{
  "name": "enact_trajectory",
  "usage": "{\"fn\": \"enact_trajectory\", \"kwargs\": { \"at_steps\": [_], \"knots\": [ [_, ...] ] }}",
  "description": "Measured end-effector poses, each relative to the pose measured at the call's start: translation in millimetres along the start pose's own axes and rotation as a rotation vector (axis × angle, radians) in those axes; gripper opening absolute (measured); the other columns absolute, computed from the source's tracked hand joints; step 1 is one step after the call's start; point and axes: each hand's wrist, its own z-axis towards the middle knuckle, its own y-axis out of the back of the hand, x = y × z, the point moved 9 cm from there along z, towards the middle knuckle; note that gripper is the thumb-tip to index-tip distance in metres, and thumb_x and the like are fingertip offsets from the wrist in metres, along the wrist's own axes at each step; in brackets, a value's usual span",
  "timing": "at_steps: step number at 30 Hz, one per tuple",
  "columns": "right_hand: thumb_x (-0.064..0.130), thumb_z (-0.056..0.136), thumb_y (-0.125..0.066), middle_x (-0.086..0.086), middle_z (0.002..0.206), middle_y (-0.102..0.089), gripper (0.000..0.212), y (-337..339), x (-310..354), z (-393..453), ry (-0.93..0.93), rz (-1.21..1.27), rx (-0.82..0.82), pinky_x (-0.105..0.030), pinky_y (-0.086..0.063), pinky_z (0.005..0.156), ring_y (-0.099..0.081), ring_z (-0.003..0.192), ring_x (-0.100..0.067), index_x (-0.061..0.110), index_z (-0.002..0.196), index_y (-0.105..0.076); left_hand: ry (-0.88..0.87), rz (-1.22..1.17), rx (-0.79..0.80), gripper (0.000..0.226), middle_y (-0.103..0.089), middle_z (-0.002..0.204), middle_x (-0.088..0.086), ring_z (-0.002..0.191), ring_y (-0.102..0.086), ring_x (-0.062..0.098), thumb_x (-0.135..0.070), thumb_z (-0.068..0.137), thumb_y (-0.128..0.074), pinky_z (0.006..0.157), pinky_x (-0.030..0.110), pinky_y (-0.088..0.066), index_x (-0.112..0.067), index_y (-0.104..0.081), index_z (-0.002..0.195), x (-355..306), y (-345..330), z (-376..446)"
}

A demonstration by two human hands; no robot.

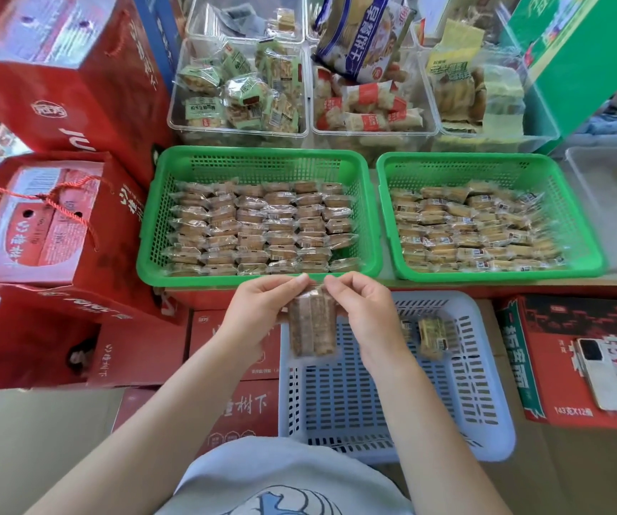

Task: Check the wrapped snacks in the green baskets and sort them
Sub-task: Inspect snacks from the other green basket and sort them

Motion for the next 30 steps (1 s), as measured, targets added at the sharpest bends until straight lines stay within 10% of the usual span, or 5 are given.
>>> {"fn": "enact_trajectory", "kwargs": {
  "at_steps": [9,16,30],
  "knots": [
    [0.029,0.092,-0.071,-0.011,0.071,-0.065,0.029,-3.0,11.3,-14.6,-0.010,-0.011,-0.020,-0.032,-0.049,0.061,-0.059,0.066,-0.023,0.002,0.080,-0.070,-0.022,0.232,0.221,0.044,-0.078,0.098,0.003,0.083,-0.073,0.015,-0.043,0.075,-0.077,0.063,0.028,-0.057,-0.019,-0.073,0.112,-10.1,2.3,-15.7],
    [0.034,0.098,-0.061,0.003,0.101,-0.073,0.020,2.2,11.4,-11.2,0.017,-0.047,-0.023,-0.021,-0.057,0.078,-0.069,0.094,-0.009,0.019,0.107,-0.072,-0.005,-0.057,0.173,0.040,-0.072,0.115,0.020,0.101,-0.074,0.032,-0.002,0.085,-0.074,0.076,0.034,-0.061,-0.006,-0.063,0.124,-12.1,18.0,-11.2],
    [0.010,0.100,-0.057,0.003,0.084,-0.063,0.009,-1.4,26.5,-9.6,0.200,-0.168,-0.029,-0.025,-0.052,0.074,-0.058,0.077,-0.005,0.014,0.094,-0.062,-0.008,0.029,0.302,0.047,-0.071,0.100,0.017,0.074,-0.071,0.023,0.003,0.069,-0.079,0.057,0.027,-0.055,-0.009,-0.056,0.108,1.9,19.8,-15.2]
  ]
}}
